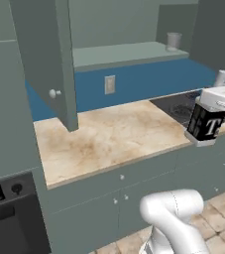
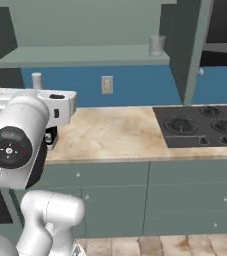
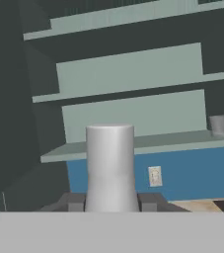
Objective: There is a bowl on the dining counter. Grab a lemon wedge from the fridge and place it in the bowl. Then get the liquor bottle and glass cup from the cabinet and place them next to the bowl.
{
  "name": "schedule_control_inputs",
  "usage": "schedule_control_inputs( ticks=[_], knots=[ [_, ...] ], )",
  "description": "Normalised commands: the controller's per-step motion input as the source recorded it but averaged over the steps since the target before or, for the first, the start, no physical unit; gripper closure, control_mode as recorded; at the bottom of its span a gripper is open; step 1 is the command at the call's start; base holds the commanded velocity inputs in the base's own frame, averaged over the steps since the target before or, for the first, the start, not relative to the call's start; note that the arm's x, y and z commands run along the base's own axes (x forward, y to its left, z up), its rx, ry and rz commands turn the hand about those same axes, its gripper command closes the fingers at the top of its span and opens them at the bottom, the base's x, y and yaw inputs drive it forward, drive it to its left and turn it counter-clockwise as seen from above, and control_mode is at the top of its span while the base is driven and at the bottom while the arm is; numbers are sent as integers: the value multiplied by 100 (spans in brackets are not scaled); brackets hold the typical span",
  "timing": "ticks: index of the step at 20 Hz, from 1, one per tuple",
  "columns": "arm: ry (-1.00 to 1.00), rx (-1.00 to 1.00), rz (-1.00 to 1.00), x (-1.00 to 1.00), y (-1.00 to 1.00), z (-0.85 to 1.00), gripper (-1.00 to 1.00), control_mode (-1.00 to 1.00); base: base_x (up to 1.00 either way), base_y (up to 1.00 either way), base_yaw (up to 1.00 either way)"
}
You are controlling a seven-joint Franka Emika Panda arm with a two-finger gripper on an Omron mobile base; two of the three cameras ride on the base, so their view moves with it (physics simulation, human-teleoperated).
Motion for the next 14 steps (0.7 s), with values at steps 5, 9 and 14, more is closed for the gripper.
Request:
schedule_control_inputs(
  ticks=[5, 9, 14],
  knots=[
    [0, 0, 0, 0, 0, 0, 100, 100, -100, 58, -6],
    [0, 0, 0, 0, 0, 0, 100, 100, -100, 53, -15],
    [0, 0, 0, 0, 0, 0, 100, 100, -100, 51, -18]
  ],
)
